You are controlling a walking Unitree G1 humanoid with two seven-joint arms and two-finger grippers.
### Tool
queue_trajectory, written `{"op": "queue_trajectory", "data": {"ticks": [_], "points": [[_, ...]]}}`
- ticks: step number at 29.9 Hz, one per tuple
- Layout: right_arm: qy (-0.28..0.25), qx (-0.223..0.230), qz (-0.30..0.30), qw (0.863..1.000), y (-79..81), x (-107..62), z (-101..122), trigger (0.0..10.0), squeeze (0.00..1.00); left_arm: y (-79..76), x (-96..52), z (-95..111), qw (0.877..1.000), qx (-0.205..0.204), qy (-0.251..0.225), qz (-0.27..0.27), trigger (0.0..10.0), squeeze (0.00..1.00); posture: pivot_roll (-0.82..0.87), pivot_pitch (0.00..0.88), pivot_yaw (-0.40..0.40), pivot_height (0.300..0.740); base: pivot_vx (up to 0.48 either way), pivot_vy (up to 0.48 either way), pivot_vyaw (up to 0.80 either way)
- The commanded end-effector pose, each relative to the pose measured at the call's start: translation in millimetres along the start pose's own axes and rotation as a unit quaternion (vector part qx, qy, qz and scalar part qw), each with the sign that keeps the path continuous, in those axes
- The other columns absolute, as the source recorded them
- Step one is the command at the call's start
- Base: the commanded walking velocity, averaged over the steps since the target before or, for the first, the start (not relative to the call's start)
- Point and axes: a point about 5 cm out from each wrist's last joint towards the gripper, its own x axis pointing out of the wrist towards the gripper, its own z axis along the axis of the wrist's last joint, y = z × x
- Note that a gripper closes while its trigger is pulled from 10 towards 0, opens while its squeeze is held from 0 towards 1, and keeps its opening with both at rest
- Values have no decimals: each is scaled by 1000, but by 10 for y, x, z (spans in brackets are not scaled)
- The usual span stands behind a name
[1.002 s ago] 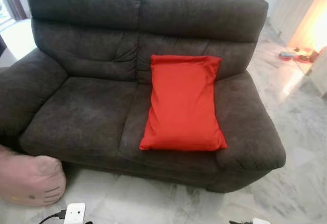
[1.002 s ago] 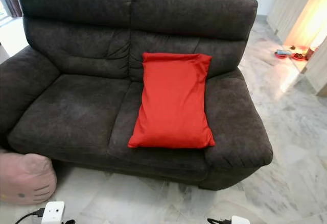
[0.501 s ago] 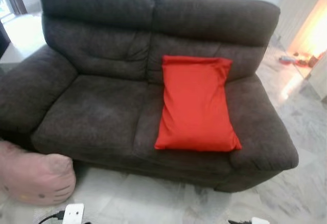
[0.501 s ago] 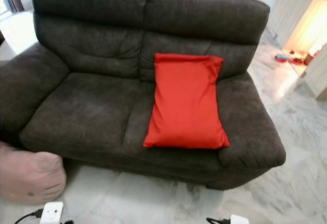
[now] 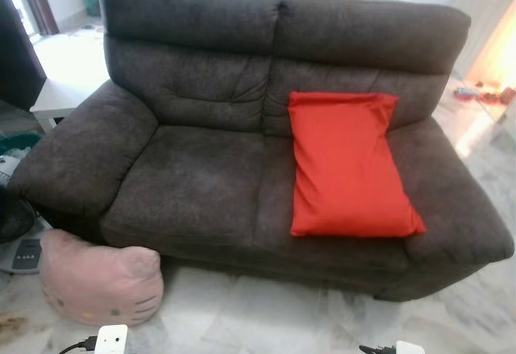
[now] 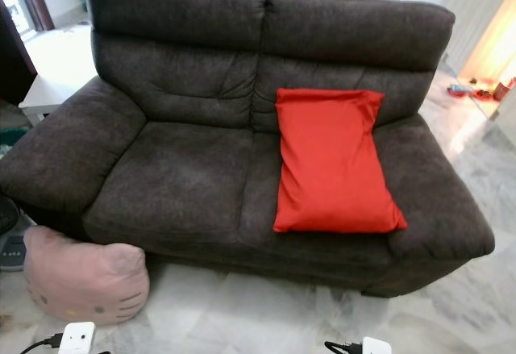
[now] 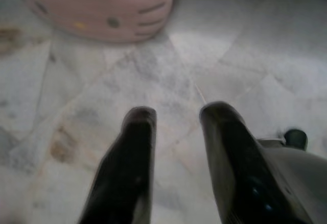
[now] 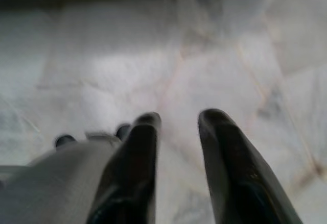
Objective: Move the pillow to the sofa from floor
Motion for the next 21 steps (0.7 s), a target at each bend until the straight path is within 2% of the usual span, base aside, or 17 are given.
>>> {"op": "queue_trajectory", "data": {"ticks": [1,21], "points": [[-2,-1,2,1000,19,9,20,10000,0,68,-19,-54,1000,3,11,10,10000,0,35,18,-59,740,0,480,0],[-2,-3,2,1000,18,9,23,10000,0,67,-19,-52,1000,2,10,10,10000,0,37,21,-60,740,0,480,0]]}}
